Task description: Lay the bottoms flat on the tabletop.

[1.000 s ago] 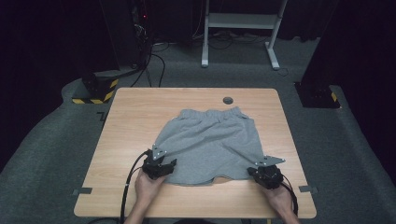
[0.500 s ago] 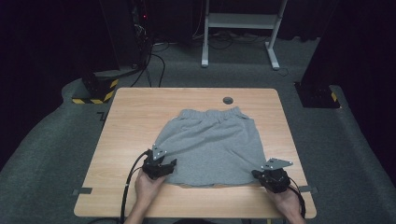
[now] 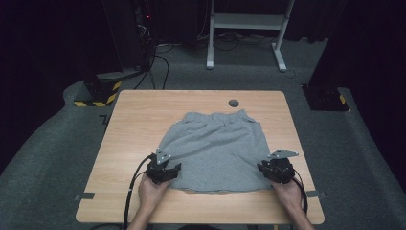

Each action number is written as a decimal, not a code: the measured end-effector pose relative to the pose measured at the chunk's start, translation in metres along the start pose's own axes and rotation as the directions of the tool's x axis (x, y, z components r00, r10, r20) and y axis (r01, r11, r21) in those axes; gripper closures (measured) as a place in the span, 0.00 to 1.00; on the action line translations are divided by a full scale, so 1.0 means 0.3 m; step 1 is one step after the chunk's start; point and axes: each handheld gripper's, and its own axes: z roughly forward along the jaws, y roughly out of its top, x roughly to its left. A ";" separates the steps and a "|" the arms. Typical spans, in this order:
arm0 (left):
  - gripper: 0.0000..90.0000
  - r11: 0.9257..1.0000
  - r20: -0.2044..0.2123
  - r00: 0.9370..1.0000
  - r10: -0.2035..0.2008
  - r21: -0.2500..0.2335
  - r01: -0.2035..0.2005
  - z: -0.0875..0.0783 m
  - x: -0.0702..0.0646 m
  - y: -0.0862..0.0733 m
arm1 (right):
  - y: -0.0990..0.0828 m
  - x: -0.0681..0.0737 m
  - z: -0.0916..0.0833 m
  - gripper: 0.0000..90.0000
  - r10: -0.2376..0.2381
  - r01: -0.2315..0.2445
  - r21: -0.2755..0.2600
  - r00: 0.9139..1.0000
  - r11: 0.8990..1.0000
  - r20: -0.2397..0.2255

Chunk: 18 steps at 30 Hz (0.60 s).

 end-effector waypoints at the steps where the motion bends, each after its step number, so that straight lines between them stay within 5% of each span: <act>1: 0.43 1.000 0.001 1.000 0.000 0.001 0.000 0.000 0.000 0.000 | 0.001 0.000 0.010 0.80 0.001 -0.001 0.012 1.000 1.000 0.004; 7: 0.43 1.000 0.000 1.000 0.002 0.001 -0.002 0.000 0.000 0.000 | -0.015 0.004 0.017 0.98 -0.037 0.035 0.071 0.999 0.997 0.017; 13: 0.43 1.000 0.012 1.000 0.017 0.000 -0.017 0.000 -0.001 0.001 | -0.045 -0.004 -0.020 0.98 -0.058 0.056 0.088 0.998 0.995 0.012; 18: 0.44 1.000 0.021 1.000 0.015 -0.001 -0.015 0.001 -0.003 0.000 | -0.014 0.013 -0.023 0.91 -0.027 0.027 0.029 1.000 0.999 0.007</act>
